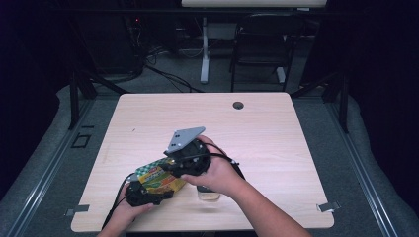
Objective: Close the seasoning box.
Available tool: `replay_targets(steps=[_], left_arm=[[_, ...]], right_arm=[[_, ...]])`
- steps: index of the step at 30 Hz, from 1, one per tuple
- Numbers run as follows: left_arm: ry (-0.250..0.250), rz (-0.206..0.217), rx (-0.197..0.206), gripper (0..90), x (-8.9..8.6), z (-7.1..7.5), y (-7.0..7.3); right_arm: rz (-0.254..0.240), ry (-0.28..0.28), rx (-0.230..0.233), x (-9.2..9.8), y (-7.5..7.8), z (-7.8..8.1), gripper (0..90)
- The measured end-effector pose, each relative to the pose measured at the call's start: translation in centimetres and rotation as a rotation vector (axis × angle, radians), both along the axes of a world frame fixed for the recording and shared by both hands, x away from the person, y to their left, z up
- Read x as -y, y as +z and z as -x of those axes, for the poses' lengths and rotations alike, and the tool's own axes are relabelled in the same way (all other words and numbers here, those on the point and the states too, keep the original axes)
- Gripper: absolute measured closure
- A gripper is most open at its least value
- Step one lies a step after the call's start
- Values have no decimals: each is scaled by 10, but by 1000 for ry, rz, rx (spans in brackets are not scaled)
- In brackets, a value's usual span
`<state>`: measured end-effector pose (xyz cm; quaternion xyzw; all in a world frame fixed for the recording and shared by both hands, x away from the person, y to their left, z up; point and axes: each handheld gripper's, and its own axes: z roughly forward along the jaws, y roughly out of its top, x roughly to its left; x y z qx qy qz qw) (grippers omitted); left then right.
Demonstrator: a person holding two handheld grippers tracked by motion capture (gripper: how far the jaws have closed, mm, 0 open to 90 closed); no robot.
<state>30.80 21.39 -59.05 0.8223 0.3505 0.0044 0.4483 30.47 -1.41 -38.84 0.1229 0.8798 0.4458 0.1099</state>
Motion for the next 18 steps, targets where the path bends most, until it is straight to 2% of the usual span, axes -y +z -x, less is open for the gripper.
replay_targets(steps=[5, 6, 7, 11, 12, 13, 18], left_arm=[[8, 16, 7, 418, 0, 0, 0], [8, 16, 7, 417, 0, 0, 0], [13, 21, 7, 415, 0, 1, 0], [21, 19, 15, 409, 2, 1, 1], [21, 19, 15, 409, 2, 1, 1], [23, 22, 16, 408, 2, 2, 0], [23, 24, 14, 411, 2, 2, 0]], right_arm=[[6, -44, 14, 30, -3, 9, 613], [6, -44, 14, 30, -3, 9, 613], [12, -76, 23, 44, -6, 11, 613], [-4, -121, 22, 67, -13, 15, 613], [-4, -121, 22, 67, -13, 15, 613], [-14, -144, 14, 78, -19, 18, 613], [-9, -215, 19, 105, -36, 25, 614]])
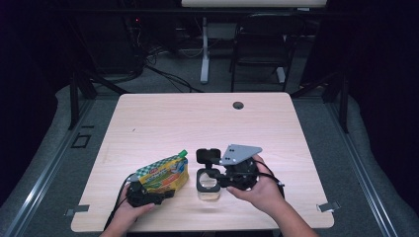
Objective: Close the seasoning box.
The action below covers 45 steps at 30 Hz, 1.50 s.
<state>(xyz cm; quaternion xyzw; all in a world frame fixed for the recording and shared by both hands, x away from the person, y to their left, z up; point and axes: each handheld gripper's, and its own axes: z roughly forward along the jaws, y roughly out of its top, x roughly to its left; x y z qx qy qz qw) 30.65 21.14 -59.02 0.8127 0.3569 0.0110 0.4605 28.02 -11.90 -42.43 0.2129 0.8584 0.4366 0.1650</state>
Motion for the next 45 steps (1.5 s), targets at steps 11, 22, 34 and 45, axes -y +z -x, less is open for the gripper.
replay_targets(steps=[11, 22, 34, 45], left_arm=[[-3, -7, 10, 458, 2, 1, 1], [7, -17, 26, 507, 2, 1, 1], [5, -4, 17, 564, 1, 2, 2], [0, -30, 27, 571, 0, 3, 7]], right_arm=[[-47, -101, -32, 34, -36, 12, 615], [-98, -178, -71, 52, -60, 5, 616], [-128, -213, -95, 61, -74, 3, 617], [-130, -210, -105, 59, -89, 3, 610]])
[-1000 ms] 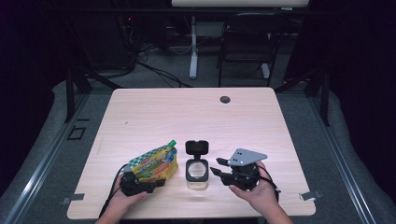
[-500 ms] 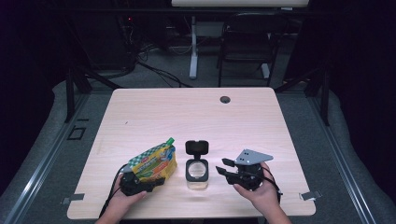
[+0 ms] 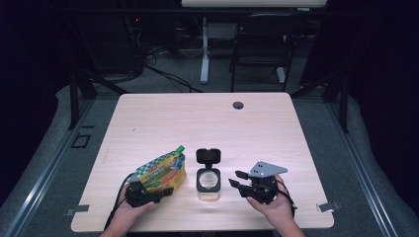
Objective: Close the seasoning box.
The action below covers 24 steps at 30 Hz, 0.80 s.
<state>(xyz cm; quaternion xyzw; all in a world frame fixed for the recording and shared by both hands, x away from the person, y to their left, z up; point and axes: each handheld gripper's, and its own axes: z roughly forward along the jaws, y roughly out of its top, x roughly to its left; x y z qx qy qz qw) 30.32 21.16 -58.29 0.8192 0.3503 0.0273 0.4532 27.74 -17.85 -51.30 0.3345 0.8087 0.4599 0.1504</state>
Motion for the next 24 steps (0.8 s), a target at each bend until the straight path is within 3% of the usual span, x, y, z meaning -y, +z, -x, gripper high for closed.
replay_targets(steps=[11, 16, 20, 24], left_arm=[[12, -26, 45, 573, -1, 6, 11], [14, -53, 76, 573, 0, 10, 18], [21, -111, 122, 574, 1, 13, 26], [48, -132, 137, 574, -1, 15, 31]], right_arm=[[-3, -14, -11, 3, -8, -1, 601], [-13, -19, 6, 3, -9, 0, 596], [-11, -22, 12, 3, -7, 1, 587], [-32, -18, 28, 4, -2, 2, 586]])
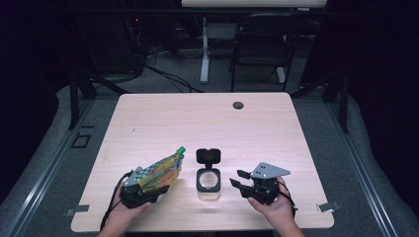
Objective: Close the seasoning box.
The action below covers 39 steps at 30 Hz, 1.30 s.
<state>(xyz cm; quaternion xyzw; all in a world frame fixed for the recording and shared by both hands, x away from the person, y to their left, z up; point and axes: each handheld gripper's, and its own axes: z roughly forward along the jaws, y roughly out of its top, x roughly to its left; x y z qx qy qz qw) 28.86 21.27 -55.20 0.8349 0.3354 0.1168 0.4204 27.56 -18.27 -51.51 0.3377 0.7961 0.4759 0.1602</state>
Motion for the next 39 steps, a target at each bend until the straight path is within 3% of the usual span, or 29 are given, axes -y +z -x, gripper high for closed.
replay_targets(steps=[6, 14, 27, 39], left_arm=[[13, -31, 19, 575, -4, 3, 9], [30, -115, 66, 575, -6, 6, 22], [1, -235, 156, 576, -1, 10, 50], [-7, -345, 220, 576, 8, 8, 59]], right_arm=[[9, 22, 9, 0, 7, 1, 611], [41, 43, 26, -3, 6, 5, 621], [51, 39, 66, -6, 11, 12, 611], [66, 48, 82, -11, 10, 15, 612]])
